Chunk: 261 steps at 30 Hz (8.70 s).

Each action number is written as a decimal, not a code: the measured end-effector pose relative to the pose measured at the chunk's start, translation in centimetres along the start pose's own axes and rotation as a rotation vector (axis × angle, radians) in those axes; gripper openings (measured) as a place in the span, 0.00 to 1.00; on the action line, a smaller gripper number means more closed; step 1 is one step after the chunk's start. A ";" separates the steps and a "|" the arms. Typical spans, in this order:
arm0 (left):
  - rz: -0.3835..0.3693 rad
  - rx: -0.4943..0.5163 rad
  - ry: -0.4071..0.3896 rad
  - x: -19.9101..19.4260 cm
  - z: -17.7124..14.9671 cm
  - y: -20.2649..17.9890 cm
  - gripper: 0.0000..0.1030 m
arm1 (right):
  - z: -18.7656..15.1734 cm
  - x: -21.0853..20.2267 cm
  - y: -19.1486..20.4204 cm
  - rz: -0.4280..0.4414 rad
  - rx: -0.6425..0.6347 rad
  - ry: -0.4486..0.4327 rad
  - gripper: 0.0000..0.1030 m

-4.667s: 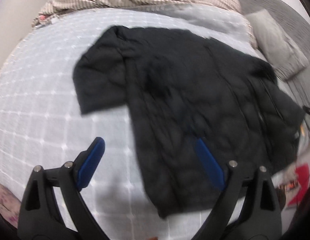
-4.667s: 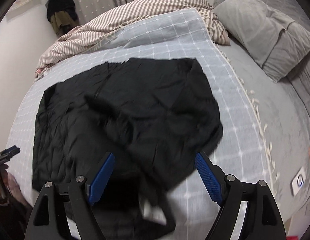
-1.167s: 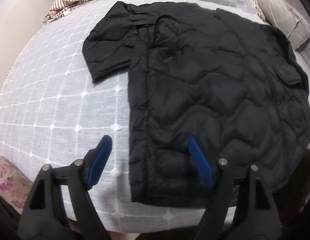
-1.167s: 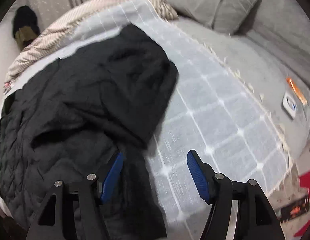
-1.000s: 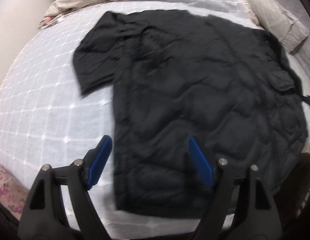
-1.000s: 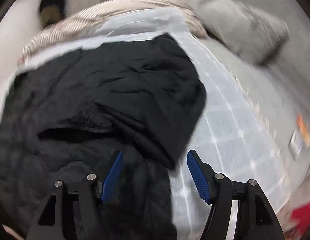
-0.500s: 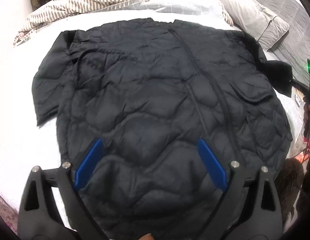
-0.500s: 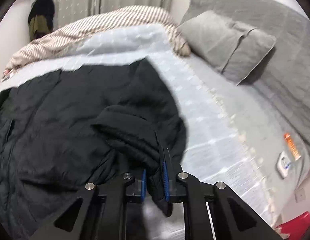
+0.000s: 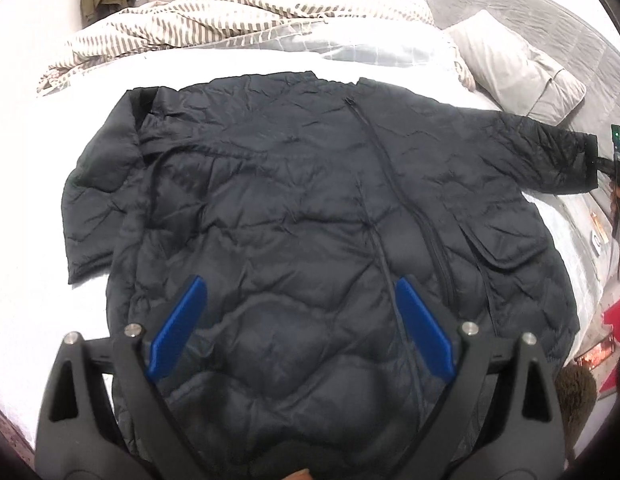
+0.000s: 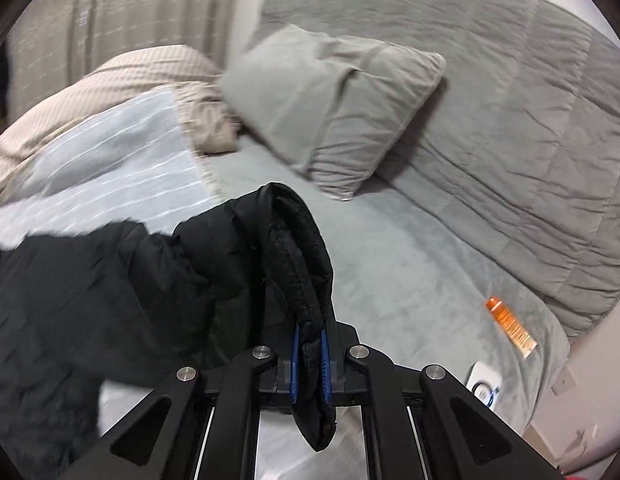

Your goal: Fold large clothes

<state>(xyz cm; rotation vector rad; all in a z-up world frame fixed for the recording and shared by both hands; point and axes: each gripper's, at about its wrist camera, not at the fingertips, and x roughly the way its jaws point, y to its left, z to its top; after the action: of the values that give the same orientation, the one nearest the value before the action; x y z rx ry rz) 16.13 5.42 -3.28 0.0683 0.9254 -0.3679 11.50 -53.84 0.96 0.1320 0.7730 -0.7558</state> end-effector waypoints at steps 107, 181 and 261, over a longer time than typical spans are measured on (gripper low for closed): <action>0.396 -1.087 -0.316 5.3 1.8 45.6 0.03 | -18.3 -14.1 37.0 0.857 -0.457 0.155 0.81; -0.127 0.019 -0.004 -3.3 1.9 10.2 0.66 | -16.4 -16.2 28.5 1.132 -0.305 0.310 0.64; 0.156 -0.613 0.025 1.2 1.2 29.1 0.99 | -12.7 -10.0 30.3 0.706 -0.184 0.278 0.81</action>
<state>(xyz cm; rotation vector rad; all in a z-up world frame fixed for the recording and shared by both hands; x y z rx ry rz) 27.53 32.03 -6.39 -0.4151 1.0164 0.0712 19.40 -21.25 -6.20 0.3278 0.9755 0.0071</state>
